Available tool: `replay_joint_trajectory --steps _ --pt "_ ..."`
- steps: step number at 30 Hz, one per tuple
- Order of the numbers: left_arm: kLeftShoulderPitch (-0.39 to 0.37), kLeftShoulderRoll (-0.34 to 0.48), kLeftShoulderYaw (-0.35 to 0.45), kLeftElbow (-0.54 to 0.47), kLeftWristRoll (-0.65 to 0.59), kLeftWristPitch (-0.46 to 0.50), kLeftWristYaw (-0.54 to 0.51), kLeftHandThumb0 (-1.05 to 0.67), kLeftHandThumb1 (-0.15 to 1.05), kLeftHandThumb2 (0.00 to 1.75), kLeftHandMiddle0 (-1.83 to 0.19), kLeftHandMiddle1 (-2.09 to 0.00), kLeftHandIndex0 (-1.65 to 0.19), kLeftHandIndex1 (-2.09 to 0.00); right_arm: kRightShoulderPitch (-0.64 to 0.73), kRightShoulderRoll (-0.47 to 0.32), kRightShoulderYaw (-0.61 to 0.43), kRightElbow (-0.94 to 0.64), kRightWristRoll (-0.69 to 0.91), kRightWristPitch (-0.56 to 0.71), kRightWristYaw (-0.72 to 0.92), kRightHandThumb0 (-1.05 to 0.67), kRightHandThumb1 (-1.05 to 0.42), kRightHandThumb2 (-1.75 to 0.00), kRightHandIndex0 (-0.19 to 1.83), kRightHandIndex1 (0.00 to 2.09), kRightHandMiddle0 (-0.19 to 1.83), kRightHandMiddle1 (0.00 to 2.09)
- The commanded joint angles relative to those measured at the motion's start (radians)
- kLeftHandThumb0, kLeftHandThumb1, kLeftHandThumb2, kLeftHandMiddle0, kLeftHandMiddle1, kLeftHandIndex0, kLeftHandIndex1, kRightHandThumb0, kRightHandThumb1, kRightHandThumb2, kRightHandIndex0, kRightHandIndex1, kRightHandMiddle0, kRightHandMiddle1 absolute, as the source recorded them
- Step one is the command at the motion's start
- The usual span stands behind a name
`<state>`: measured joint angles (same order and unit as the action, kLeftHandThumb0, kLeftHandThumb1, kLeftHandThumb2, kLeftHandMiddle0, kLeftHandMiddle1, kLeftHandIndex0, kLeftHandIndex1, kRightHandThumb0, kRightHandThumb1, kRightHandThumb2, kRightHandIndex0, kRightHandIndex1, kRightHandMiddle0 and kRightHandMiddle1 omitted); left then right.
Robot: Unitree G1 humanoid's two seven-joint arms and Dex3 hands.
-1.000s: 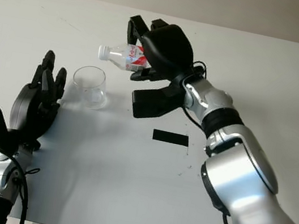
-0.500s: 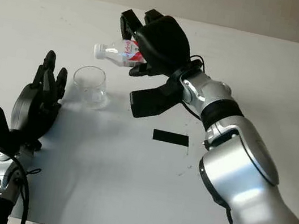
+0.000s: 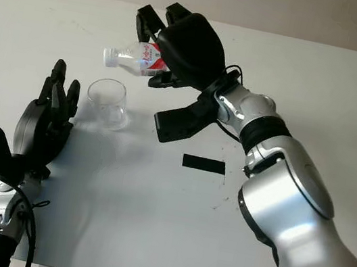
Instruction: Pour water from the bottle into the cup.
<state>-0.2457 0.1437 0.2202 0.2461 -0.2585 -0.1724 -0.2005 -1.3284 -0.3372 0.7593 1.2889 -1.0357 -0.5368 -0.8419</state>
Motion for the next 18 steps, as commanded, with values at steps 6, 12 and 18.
replay_joint_trajectory --steps 6,12,18 --pt "0.004 -0.006 -0.003 0.003 0.0 -0.006 -0.002 -0.8 1.05 0.75 0.11 -0.05 0.17 -0.05 -0.061 -0.034 0.068 -0.005 -0.073 -0.031 -0.123 -0.32 -1.04 -0.17 1.15 2.09 0.77 2.09" --pt "0.002 -0.005 -0.001 0.011 -0.001 -0.016 -0.008 -0.8 1.05 0.75 0.11 -0.06 0.17 -0.05 -0.083 -0.048 0.122 -0.005 -0.133 -0.035 -0.18 -0.37 -1.05 -0.11 1.15 2.09 0.7 2.09" --pt "0.001 -0.004 0.0 0.014 -0.001 -0.017 -0.009 -0.79 1.05 0.75 0.11 -0.05 0.18 -0.05 -0.099 -0.057 0.168 -0.005 -0.178 -0.04 -0.199 -0.38 -1.04 -0.1 1.13 2.09 0.64 2.09"
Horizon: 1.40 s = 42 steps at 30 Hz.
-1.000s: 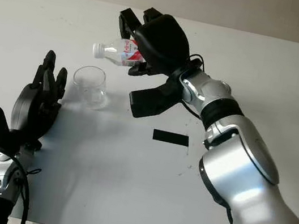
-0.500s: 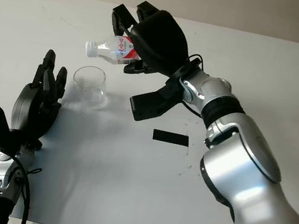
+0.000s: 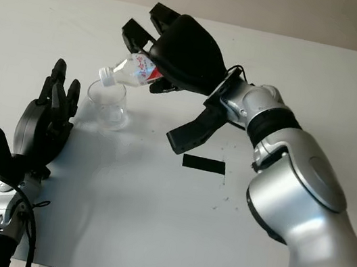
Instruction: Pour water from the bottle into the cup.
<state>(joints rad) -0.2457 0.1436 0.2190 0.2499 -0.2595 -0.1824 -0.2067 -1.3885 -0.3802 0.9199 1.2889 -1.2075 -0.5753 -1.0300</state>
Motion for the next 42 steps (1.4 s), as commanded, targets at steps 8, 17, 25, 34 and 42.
replay_joint_trajectory --steps 8,17,25,34,42 --pt "0.008 -0.005 -0.001 -0.001 -0.002 -0.001 -0.003 -0.8 1.05 0.75 0.11 -0.05 0.18 -0.05 -0.042 -0.015 0.05 -0.005 -0.046 0.013 -0.042 -0.38 -1.02 -0.06 1.07 2.09 0.59 2.09" --pt "0.01 -0.009 -0.003 -0.004 0.0 -0.003 0.003 -0.79 1.05 0.74 0.11 -0.05 0.17 -0.06 -0.052 -0.009 0.077 0.0 -0.068 0.032 -0.061 -0.38 -1.03 -0.06 1.06 2.09 0.48 2.09" --pt "0.01 -0.008 -0.001 0.001 -0.004 -0.002 -0.001 -0.8 1.05 0.74 0.11 -0.05 0.17 -0.05 -0.056 -0.007 0.093 0.001 -0.076 0.043 -0.077 -0.38 -1.02 -0.05 1.03 2.09 0.46 2.09" --pt "0.013 -0.009 0.0 0.001 -0.009 -0.003 -0.007 -0.79 1.05 0.75 0.11 -0.05 0.17 -0.05 -0.027 -0.015 0.005 0.001 0.031 0.021 -0.07 -0.37 -1.04 -0.07 1.04 2.09 0.62 2.09" --pt "0.015 0.003 0.003 -0.012 -0.007 0.017 -0.003 -0.79 1.05 0.75 0.1 -0.06 0.16 -0.06 0.072 -0.033 -0.189 -0.026 0.263 -0.054 0.007 -0.31 -1.03 -0.14 1.23 2.09 0.99 2.09"
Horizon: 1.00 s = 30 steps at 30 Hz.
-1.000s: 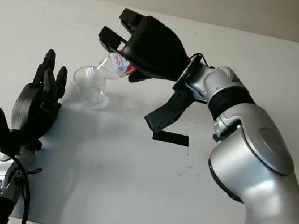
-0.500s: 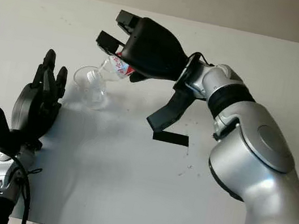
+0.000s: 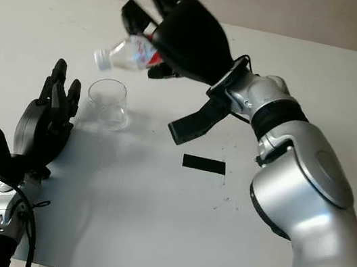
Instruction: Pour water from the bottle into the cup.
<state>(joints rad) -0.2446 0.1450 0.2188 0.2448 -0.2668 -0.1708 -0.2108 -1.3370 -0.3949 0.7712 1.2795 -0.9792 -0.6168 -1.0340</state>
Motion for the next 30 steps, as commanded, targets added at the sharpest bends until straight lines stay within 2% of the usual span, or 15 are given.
replay_joint_trajectory --steps 1,9,13,17,20,26,30 --pt "0.013 0.003 0.005 -0.006 -0.002 0.007 -0.002 -0.79 1.05 0.75 0.1 -0.06 0.16 -0.06 0.036 -0.016 -0.071 -0.023 0.073 -0.025 0.045 -0.3 -1.03 -0.13 1.24 2.09 1.0 2.09" --pt "-0.002 0.012 0.009 0.002 -0.015 0.014 -0.023 -0.79 1.05 0.75 0.11 -0.05 0.16 -0.06 0.213 0.038 -0.356 -0.119 0.447 -0.12 0.405 -0.25 -1.05 -0.2 1.24 2.09 0.99 2.09" --pt "-0.003 0.017 0.008 0.0 -0.012 0.02 -0.026 -0.78 1.05 0.75 0.11 -0.05 0.16 -0.06 0.333 0.083 -0.492 -0.232 0.658 -0.095 0.634 -0.25 -1.05 -0.22 1.19 2.09 0.97 2.09" --pt "0.0 0.019 0.008 -0.017 -0.006 0.038 -0.013 -0.78 1.05 0.75 0.1 -0.06 0.15 -0.06 0.494 0.128 -0.618 -0.471 0.899 0.073 0.878 -0.26 -1.05 -0.21 1.03 2.09 0.91 2.09" --pt "-0.001 0.025 0.009 -0.022 -0.006 0.048 -0.013 -0.78 1.05 0.75 0.1 -0.06 0.15 -0.06 0.617 0.161 -0.697 -0.713 1.11 0.326 1.049 -0.25 -1.05 -0.26 1.15 2.09 0.85 2.09" --pt "-0.009 0.032 0.01 -0.017 -0.015 0.054 -0.027 -0.78 1.05 0.76 0.11 -0.05 0.16 -0.05 0.778 0.169 -0.774 -1.068 1.272 0.709 1.139 -0.24 -1.05 -0.29 1.18 2.09 0.84 2.09" --pt "-0.009 0.035 0.009 -0.016 -0.011 0.055 -0.029 -0.78 1.05 0.78 0.11 -0.05 0.16 -0.05 0.861 0.161 -0.803 -1.217 1.298 0.84 1.166 -0.26 -1.05 -0.27 1.19 2.09 0.82 2.09"
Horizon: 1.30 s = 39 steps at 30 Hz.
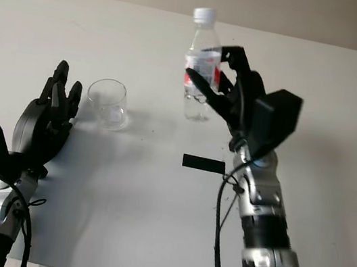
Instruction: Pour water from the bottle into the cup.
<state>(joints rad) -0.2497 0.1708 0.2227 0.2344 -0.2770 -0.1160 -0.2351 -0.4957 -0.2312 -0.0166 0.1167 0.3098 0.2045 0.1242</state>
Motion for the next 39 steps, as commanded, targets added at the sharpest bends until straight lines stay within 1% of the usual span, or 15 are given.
replay_joint_trajectory --steps 1,5,9,12,16,17,18,22,25,29,33,39 --pt "-0.003 0.009 0.006 -0.006 -0.001 0.001 -0.004 -0.78 1.05 0.78 0.11 -0.05 0.17 -0.05 0.037 -0.005 -0.019 -0.078 0.007 0.036 0.013 -0.26 -1.05 -0.27 1.19 2.09 0.81 2.09" --pt "-0.002 0.007 0.007 -0.006 -0.002 0.002 -0.003 -0.78 1.05 0.77 0.1 -0.06 0.15 -0.06 0.085 -0.014 -0.046 -0.141 0.007 0.096 0.036 -0.28 -1.05 -0.25 1.16 2.09 0.77 2.09" --pt "-0.001 0.009 0.007 -0.004 0.001 -0.005 -0.006 -0.78 1.05 0.77 0.11 -0.05 0.16 -0.05 0.128 -0.03 -0.066 -0.175 -0.01 0.116 0.061 -0.28 -1.05 -0.24 1.1 2.09 0.74 2.09" --pt "-0.002 0.008 0.009 -0.003 0.001 -0.004 -0.003 -0.78 1.05 0.77 0.11 -0.05 0.16 -0.06 0.155 -0.037 -0.067 -0.183 -0.046 0.103 0.06 -0.29 -1.05 -0.22 1.08 2.09 0.74 2.09" --pt "0.0 0.009 0.011 0.0 -0.004 -0.008 -0.011 -0.79 1.05 0.76 0.11 -0.05 0.16 -0.06 0.185 -0.026 -0.062 -0.185 -0.098 0.06 0.057 -0.3 -1.05 -0.19 1.12 2.09 0.82 2.09" --pt "0.0 0.008 0.012 -0.001 -0.007 -0.005 -0.013 -0.79 1.05 0.76 0.11 -0.05 0.16 -0.05 0.194 -0.023 -0.059 -0.181 -0.11 0.034 0.063 -0.3 -1.05 -0.19 1.12 2.09 0.83 2.09" --pt "0.002 0.008 0.012 -0.002 -0.008 -0.006 -0.016 -0.79 1.05 0.76 0.11 -0.05 0.16 -0.05 0.209 -0.021 -0.049 -0.168 -0.135 -0.019 0.067 -0.3 -1.05 -0.19 1.11 2.09 0.83 2.09" --pt "0.005 0.008 0.017 -0.004 -0.005 -0.006 -0.02 -0.78 1.05 0.76 0.11 -0.05 0.16 -0.05 0.244 -0.009 -0.025 -0.125 -0.203 -0.16 0.072 -0.34 -1.05 -0.2 0.98 2.09 0.81 2.09" --pt "0.005 0.008 0.021 -0.007 -0.005 -0.005 -0.019 -0.78 1.05 0.76 0.1 -0.06 0.15 -0.06 0.263 0.016 -0.002 -0.07 -0.27 -0.298 0.04 -0.38 -1.05 -0.21 0.95 2.09 0.78 2.09" --pt "0.0 0.008 0.023 -0.003 -0.003 -0.003 -0.017 -0.78 1.05 0.76 0.09 -0.06 0.14 -0.06 0.271 0.07 0.015 -0.005 -0.309 -0.406 -0.007 -0.4 -1.05 -0.23 0.89 2.09 0.74 2.09" --pt "-0.001 0.013 0.021 -0.004 -0.006 0.009 -0.026 -0.78 1.05 0.76 0.11 -0.05 0.16 -0.05 0.262 0.129 0.031 0.067 -0.328 -0.487 -0.053 -0.4 -1.05 -0.26 0.96 2.09 0.75 2.09" --pt "0.0 0.015 0.021 -0.004 -0.003 0.007 -0.034 -0.77 1.05 0.77 0.11 -0.05 0.16 -0.05 0.243 0.162 0.06 0.17 -0.428 -0.613 -0.144 -0.41 -1.05 -0.3 1.09 2.09 0.78 2.09"
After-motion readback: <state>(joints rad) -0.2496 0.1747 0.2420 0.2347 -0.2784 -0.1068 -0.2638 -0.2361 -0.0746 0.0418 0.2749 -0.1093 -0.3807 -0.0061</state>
